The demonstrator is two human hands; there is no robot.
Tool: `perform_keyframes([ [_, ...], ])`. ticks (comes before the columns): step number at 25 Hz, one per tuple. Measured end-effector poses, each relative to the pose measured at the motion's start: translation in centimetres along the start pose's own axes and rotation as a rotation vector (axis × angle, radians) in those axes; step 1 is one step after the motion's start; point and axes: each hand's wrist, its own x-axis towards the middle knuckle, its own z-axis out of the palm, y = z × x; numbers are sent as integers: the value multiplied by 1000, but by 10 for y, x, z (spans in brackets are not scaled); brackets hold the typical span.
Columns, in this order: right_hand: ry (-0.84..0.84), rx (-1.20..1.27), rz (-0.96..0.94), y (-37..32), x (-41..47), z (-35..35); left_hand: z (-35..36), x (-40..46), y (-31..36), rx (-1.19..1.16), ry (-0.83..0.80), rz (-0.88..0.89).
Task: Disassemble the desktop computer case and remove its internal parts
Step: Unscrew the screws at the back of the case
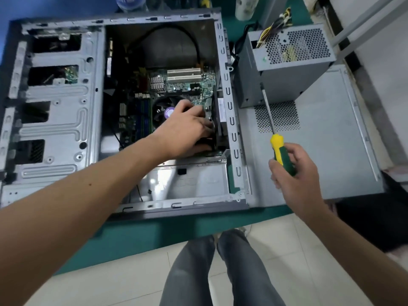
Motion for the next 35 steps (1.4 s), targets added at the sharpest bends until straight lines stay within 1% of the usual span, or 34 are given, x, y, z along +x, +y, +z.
perform_keyframes([
  [2, -9, -100, -100, 14, -5, -5, 3, -1, 0, -45, 88, -7],
  [5, -39, -237, -222, 28, 9, -13, 8, -1, 2, -68, 163, -17],
  [7, -57, -225, -269, 32, 27, -18, 9, 0, 1, -89, 168, -26],
  [9, -60, -103, -273, 32, 47, -26, 11, 3, 0, -83, 141, -57],
  [11, -97, 59, -226, 35, 63, -34, 11, 7, -1, -56, 94, -92],
  [14, -201, 251, -62, 45, 77, -39, 6, 13, -2, -108, 86, -109],
  [16, -259, 315, 20, 52, 83, -40, -1, 16, 0, -206, 59, -96],
  [17, -280, 349, 43, 54, 85, -40, -3, 17, 1, -262, 68, -78],
  [19, -294, 415, 80, 55, 87, -41, -6, 19, 10, -310, 149, -62],
  [20, -286, 424, 96, 56, 89, -42, -5, 20, 11, -301, 176, -64],
  [21, -274, 414, 112, 57, 90, -42, -3, 20, 11, -285, 213, -28],
  [22, -257, 395, 122, 57, 90, -42, -6, 17, 13, -294, 190, -17],
  [23, -240, 381, 125, 57, 91, -40, -5, 16, 12, -295, 223, 23],
  [24, -226, 376, 125, 57, 92, -39, -7, 16, 13, -298, 207, 26],
  [25, -216, 373, 127, 57, 93, -39, -6, 17, 12, -306, 237, 45],
  [27, -218, 370, 135, 57, 95, -40, -2, 16, 9, -307, 246, 61],
  [35, -242, 327, 159, 56, 105, -47, 1, 18, 6, -215, 234, 15],
])
